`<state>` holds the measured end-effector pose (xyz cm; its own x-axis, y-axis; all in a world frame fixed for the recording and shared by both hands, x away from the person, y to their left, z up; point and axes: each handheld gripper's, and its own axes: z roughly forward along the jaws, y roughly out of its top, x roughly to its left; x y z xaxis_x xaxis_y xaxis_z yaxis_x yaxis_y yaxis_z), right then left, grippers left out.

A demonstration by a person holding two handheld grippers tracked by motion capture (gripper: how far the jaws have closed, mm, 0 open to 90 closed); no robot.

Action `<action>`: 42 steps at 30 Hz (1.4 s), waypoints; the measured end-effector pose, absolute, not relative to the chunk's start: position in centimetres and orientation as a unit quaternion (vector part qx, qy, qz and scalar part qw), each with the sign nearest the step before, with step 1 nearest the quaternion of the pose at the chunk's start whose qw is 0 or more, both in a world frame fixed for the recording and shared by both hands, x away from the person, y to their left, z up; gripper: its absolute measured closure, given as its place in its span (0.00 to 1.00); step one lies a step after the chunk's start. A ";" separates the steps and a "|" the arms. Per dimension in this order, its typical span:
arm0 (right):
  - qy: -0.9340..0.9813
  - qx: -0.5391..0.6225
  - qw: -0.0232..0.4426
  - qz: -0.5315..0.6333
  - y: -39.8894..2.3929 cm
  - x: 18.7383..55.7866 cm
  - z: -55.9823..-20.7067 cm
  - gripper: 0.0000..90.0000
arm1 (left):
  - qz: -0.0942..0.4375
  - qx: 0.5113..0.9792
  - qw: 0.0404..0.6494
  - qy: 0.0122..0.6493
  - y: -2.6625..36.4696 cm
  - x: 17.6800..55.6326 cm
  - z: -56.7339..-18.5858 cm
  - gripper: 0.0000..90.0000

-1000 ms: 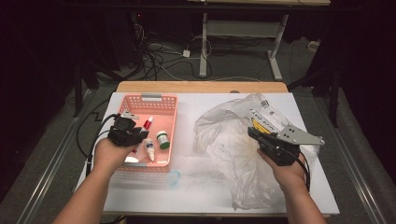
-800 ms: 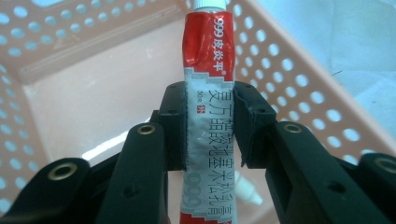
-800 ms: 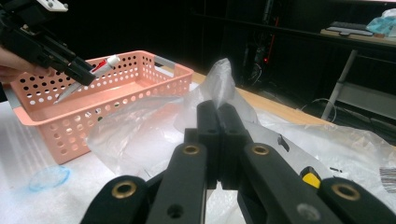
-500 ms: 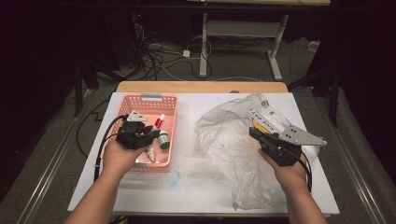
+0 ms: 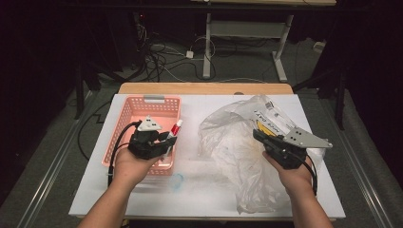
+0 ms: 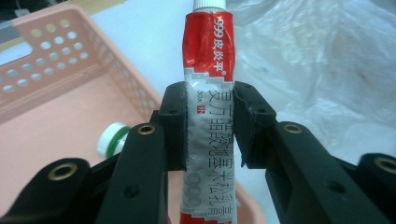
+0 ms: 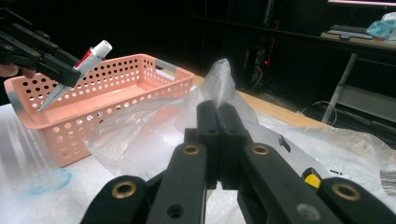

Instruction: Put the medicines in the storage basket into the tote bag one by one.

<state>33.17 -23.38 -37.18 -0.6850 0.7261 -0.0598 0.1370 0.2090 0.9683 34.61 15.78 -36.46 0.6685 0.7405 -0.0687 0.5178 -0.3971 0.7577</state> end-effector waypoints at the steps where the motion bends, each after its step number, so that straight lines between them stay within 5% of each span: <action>1: 0.731 0.296 0.265 0.555 -23.4 33.2 -37.2 1.00 | 0.140 0.825 0.395 0.379 15.5 34.5 -36.4 0.74; 42: 0.732 0.293 0.261 0.557 -23.3 32.9 -37.2 1.00 | 0.085 0.861 0.420 0.275 5.4 29.8 -39.1 0.74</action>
<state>32.95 -23.32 -37.18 -0.6920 0.7197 -0.0555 0.1374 0.2068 0.9687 29.76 5.41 -39.06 0.8346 0.5443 -0.0846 0.4020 -0.4968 0.7692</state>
